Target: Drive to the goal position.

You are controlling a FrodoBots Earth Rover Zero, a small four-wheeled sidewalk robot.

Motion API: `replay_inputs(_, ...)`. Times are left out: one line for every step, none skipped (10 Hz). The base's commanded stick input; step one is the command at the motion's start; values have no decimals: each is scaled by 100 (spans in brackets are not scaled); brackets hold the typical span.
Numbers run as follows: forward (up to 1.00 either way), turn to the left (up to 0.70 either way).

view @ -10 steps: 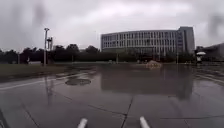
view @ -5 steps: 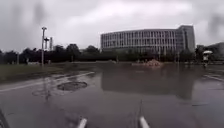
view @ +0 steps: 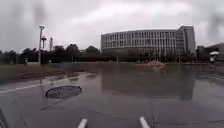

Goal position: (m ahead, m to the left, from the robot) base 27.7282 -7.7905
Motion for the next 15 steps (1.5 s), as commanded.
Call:
replay_inputs(94, 0)
replay_inputs(95, 0)
replay_inputs(94, 0)
replay_inputs(94, 0)
replay_inputs(94, 0)
replay_inputs(94, 0)
replay_inputs(94, 0)
replay_inputs(94, 0)
replay_inputs(94, 0)
replay_inputs(94, 0)
replay_inputs(94, 0)
replay_inputs(94, 0)
replay_inputs(94, 0)
replay_inputs(94, 0)
replay_inputs(94, 0)
